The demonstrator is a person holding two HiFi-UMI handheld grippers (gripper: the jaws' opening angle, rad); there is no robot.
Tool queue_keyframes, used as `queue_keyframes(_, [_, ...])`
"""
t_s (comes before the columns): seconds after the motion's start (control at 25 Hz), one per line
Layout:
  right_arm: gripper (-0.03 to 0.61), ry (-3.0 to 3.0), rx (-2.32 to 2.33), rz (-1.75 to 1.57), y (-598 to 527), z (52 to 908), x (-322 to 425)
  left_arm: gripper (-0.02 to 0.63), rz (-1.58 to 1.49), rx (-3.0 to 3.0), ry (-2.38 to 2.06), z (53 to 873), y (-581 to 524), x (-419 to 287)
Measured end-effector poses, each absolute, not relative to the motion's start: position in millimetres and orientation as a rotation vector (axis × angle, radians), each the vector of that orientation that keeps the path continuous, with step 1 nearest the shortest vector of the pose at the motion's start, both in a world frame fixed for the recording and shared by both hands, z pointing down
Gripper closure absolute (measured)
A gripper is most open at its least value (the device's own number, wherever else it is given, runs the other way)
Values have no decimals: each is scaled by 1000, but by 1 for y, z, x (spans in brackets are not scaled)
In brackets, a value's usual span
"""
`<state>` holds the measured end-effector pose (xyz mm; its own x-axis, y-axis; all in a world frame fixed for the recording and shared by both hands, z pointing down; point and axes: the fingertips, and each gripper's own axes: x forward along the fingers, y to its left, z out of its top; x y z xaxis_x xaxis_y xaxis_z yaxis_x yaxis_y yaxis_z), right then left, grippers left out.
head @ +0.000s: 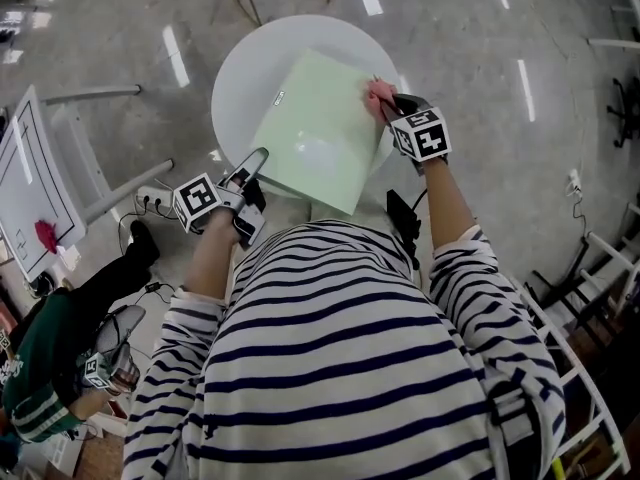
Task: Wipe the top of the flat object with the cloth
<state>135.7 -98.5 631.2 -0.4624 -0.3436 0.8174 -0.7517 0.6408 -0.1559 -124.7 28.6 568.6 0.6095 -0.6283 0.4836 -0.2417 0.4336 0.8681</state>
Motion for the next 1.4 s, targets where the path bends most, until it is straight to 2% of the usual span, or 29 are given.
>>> queue_keyframes(0.2, [531, -2040, 889, 662, -103, 634, 147, 328, -292, 1131, -944, 566, 29, -124])
queue_keyframes(0.52, [529, -2098, 795, 658, -67, 611, 125, 327, -290, 1131, -954, 567, 26, -125])
queue_keyframes(1.4, [529, -2215, 151, 733, 86, 528, 32, 327, -304, 1127, -959, 569, 31, -128])
